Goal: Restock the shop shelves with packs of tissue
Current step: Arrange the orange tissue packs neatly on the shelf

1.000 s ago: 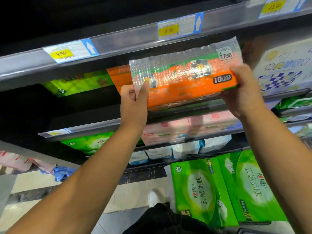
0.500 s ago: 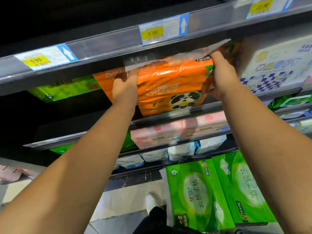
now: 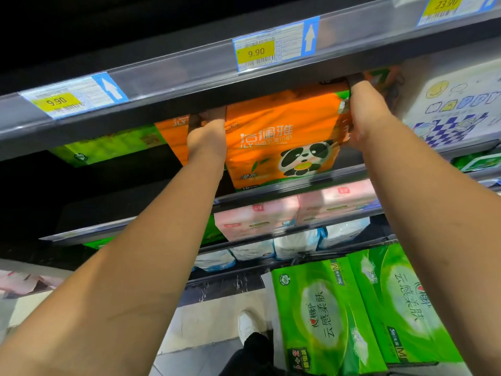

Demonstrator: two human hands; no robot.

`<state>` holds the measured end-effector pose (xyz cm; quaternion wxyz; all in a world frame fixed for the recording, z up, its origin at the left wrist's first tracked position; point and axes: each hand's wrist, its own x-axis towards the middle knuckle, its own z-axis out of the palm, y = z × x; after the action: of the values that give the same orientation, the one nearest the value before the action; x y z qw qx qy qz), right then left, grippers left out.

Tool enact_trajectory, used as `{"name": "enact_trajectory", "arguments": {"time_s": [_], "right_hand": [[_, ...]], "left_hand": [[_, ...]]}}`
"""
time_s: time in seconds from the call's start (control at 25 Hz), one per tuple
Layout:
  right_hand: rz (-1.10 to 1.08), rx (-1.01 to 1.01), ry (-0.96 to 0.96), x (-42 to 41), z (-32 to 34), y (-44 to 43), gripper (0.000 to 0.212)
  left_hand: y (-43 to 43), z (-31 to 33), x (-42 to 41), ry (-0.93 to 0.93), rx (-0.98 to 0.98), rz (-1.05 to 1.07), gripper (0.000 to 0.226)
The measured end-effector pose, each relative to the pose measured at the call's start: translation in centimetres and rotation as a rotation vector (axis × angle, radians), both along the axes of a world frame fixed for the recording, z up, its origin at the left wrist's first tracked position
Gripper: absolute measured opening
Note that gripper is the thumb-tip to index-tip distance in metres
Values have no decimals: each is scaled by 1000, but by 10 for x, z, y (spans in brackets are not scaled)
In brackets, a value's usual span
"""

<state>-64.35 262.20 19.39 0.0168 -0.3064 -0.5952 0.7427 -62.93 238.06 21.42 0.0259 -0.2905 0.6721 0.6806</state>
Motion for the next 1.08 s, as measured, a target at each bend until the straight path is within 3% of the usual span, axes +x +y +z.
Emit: {"name": "enact_trajectory", "arguments": {"time_s": [0.12,0.32,0.56,0.64,0.72,0.8,1.08], "right_hand": [[39,-46,45,2,-6,3,31],[102,-210,171,43,-1,-11,47],[64,-74,201,83,-7,-3,49],[61,72,163,95,-19,-4,57],[94,363,126,117,-34,1,64],[196,604,108,139,-53,2,71],[367,1015,-14,205,-115,8,78]], "left_hand": [[-4,-7,16,60,-44,-28,19],[-14,-19,32,233,-70,-181,30],[-16,-17,58,285,-230,-269,23],[-19,-24,73,338,-285,-269,49],[-17,-36,96,359,-428,-234,64],[-16,-49,117,388,-613,-266,68],[6,-94,161,480,-984,-728,65]]}}
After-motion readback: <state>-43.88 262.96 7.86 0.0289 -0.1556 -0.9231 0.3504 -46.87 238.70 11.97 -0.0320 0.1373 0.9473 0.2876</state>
